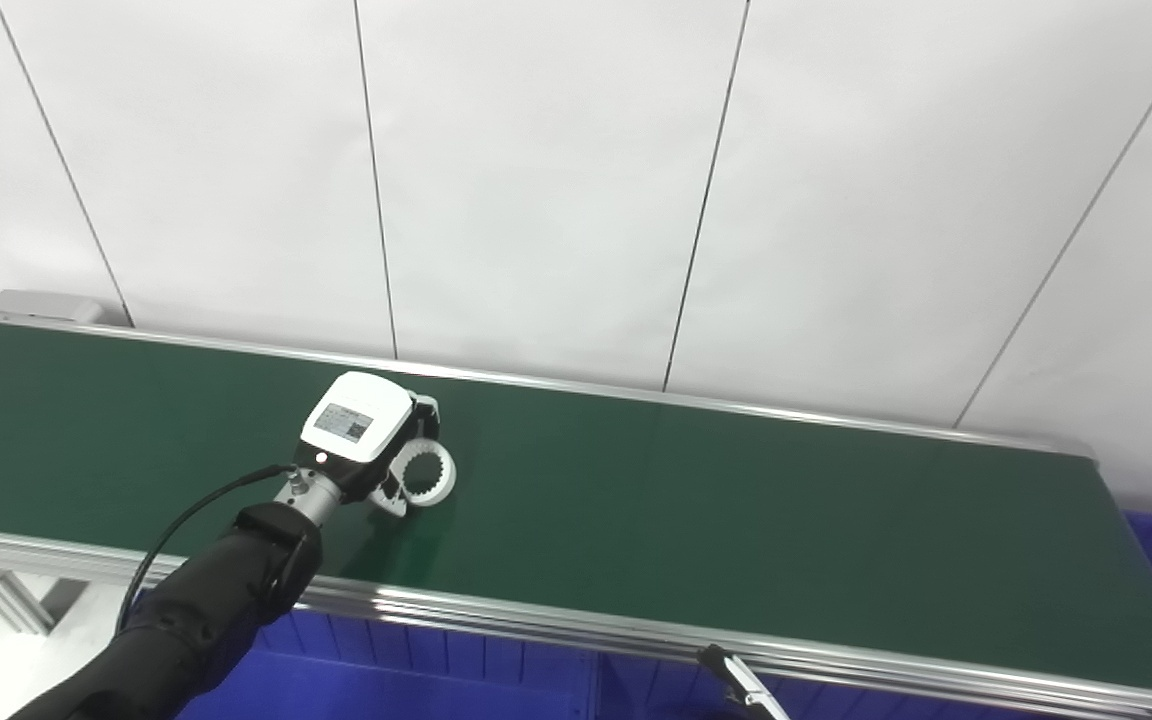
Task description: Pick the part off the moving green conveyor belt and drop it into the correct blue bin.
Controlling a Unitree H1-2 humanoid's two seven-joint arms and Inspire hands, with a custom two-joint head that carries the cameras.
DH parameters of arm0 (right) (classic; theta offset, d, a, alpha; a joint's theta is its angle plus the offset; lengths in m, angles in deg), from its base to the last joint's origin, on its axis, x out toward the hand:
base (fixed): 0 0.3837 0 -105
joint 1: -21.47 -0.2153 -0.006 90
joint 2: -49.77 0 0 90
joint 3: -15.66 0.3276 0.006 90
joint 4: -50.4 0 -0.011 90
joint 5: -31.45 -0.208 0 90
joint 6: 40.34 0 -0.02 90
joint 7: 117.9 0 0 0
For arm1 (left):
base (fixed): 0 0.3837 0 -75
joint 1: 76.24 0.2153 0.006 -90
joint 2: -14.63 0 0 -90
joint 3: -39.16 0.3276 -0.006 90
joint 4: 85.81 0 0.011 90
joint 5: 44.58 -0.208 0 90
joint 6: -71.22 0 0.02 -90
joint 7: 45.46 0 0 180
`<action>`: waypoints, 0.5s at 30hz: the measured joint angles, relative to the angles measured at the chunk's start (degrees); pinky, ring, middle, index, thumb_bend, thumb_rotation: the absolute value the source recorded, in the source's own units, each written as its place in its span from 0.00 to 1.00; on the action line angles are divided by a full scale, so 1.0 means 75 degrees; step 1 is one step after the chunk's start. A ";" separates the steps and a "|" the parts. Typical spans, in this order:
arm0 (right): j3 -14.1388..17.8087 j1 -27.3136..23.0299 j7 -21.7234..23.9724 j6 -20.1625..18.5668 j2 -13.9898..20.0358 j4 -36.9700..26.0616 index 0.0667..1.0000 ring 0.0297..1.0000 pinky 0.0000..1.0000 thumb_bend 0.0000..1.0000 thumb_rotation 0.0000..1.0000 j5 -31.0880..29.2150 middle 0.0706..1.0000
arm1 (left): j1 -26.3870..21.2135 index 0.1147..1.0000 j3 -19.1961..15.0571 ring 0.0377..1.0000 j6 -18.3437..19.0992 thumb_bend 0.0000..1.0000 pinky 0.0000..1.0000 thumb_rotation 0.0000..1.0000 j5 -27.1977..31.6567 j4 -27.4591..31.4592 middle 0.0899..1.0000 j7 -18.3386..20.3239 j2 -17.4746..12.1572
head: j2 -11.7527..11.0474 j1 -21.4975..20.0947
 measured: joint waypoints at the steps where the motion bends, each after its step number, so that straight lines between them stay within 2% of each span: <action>1: 0.0001 0.0001 0.0012 0.0000 -0.0005 -0.0003 0.94 0.94 0.89 0.39 0.96 0.0007 0.96 | 0.0006 0.40 -0.0040 0.42 -0.0009 0.50 0.20 0.00 0.0104 0.0051 0.46 0.0026 0.0000 | 0.0012 0.0000; 5: 0.0030 0.0021 0.0057 0.0000 -0.0016 -0.0010 0.94 0.94 0.88 0.39 0.95 0.0015 0.96 | 0.0210 0.40 -0.0295 0.42 -0.0026 0.50 0.21 0.00 0.0301 0.1215 0.46 0.0353 -0.0130 | 0.0012 0.0023; 9: 0.0051 0.0022 0.0111 0.0000 -0.0035 -0.0010 0.93 0.93 0.88 0.39 0.95 0.0014 0.96 | 0.0737 0.40 -0.0744 0.40 0.0097 0.50 0.20 0.00 0.0533 0.3150 0.47 0.1029 -0.0361 | 0.0012 0.0070; 12: 0.0073 0.0026 0.0114 0.0000 -0.0059 -0.0003 0.94 0.94 0.88 0.39 0.95 0.0014 0.96 | 0.1091 0.41 -0.0959 0.40 0.0115 0.50 0.20 0.00 0.0674 0.4162 0.48 0.1423 -0.0426 | -0.0011 0.0117; 15: 0.0073 -0.0065 0.0122 0.0000 -0.0094 0.0064 0.94 0.94 0.89 0.38 0.94 0.0024 0.97 | 0.1656 0.40 -0.1327 0.42 0.0331 0.50 0.19 0.00 0.0876 0.5456 0.46 0.2130 -0.0502 | -0.0012 0.0141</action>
